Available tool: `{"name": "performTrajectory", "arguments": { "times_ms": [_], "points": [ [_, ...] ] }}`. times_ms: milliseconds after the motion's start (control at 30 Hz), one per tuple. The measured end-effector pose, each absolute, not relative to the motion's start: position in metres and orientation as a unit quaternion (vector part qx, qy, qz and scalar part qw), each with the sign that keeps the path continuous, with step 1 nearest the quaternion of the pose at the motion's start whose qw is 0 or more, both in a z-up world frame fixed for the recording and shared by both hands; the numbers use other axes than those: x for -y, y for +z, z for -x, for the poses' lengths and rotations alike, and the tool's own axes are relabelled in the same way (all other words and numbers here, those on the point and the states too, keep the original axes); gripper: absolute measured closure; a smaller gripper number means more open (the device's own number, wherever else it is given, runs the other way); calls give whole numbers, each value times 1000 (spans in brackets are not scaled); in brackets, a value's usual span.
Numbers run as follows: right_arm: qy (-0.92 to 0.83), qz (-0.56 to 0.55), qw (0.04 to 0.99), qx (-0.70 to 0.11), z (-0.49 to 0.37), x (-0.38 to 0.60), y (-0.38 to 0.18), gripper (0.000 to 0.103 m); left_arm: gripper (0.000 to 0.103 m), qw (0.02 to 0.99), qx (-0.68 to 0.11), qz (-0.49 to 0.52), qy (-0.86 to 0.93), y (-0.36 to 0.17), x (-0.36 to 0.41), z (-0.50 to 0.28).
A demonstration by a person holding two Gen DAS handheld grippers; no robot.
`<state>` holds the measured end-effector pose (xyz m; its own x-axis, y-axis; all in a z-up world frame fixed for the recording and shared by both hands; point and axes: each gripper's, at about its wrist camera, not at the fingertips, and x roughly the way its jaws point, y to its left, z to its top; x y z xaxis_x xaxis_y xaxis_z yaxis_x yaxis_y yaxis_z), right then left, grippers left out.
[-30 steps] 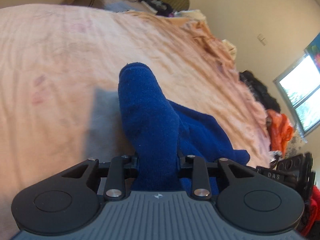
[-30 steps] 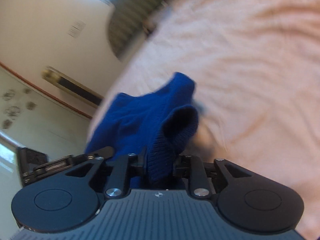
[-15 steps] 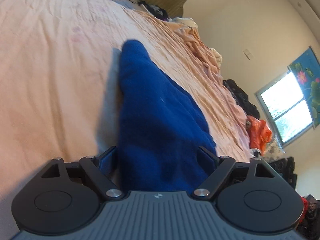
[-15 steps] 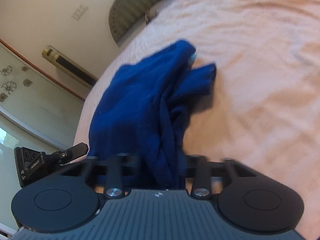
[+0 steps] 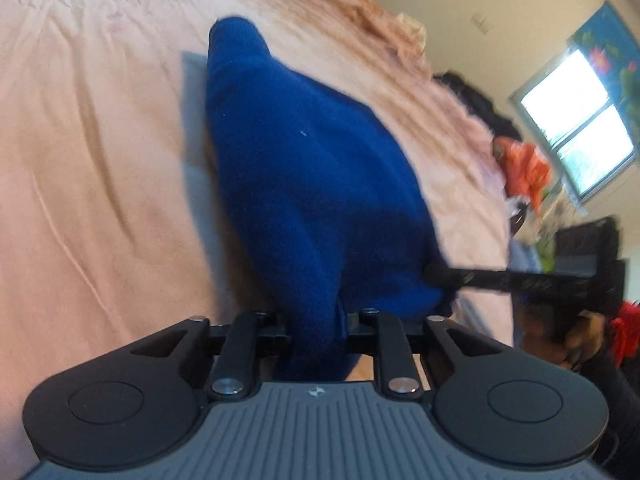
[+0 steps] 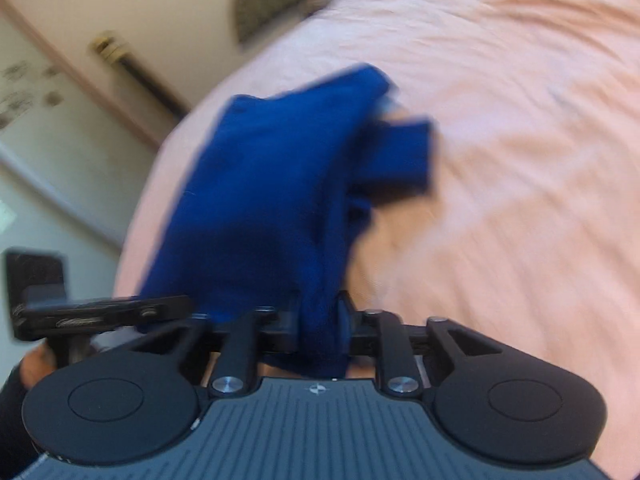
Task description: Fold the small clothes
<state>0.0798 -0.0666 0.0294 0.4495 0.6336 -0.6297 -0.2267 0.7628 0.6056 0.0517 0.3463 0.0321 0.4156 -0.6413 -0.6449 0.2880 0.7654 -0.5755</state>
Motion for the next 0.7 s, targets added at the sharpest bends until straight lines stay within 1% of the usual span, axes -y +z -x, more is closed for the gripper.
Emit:
{"name": "performTrajectory", "arguments": {
  "times_ms": [33, 67, 100, 167, 200, 233, 267, 300, 333, 400, 500, 533, 567, 633, 667, 700],
  "points": [
    [267, -237, 817, -453, -77, 71, 31, 59, 78, 816, -466, 200, -279, 34, -350, -51],
    [268, -239, 819, -447, -74, 77, 37, 59, 72, 813, -475, 203, -269, 39, -353, -50],
    [263, -239, 832, -426, -70, 84, 46, 59, 69, 818, -475, 198, -257, 48, -357, -47],
    [258, -238, 856, -379, -74, 95, 66, 61, 47, 860, -428, 146, -238, 75, -357, -35],
    [252, -234, 863, -369, -84, 97, 74, 61, 22, 886, -390, 105, -225, 89, -353, -30],
    [241, -234, 867, -367, -100, 96, 80, 60, 7, 910, -352, 65, -209, 101, -348, -27],
    [232, -233, 869, -369, -118, 92, 83, 60, 6, 927, -316, 31, -197, 109, -338, -28],
    [229, -235, 869, -371, -134, 88, 84, 58, 6, 937, -290, 5, -194, 112, -328, -32],
    [220, -235, 868, -377, -157, 82, 80, 54, 6, 940, -279, -15, -195, 112, -318, -41],
    [187, -231, 867, -400, -193, 70, 69, 53, 6, 937, -287, -34, -196, 100, -295, -65],
    [160, -229, 854, -440, -233, 43, 44, 52, 6, 921, -326, -53, -206, 76, -266, -87],
    [167, -240, 846, -447, -238, 38, 37, 62, 6, 919, -332, -63, -204, 68, -260, -88],
    [183, -245, 843, -443, -237, 34, 33, 77, 4, 918, -336, -72, -198, 59, -256, -89],
    [187, -191, 867, -420, -234, 26, 44, 94, 1, 922, -331, -62, -192, 47, -258, -86],
    [177, -158, 885, -400, -227, 26, 50, 95, 1, 924, -328, -49, -193, 44, -262, -85],
    [158, -143, 890, -402, -229, 30, 47, 97, 1, 924, -325, -43, -195, 42, -267, -84]
  ]
}}
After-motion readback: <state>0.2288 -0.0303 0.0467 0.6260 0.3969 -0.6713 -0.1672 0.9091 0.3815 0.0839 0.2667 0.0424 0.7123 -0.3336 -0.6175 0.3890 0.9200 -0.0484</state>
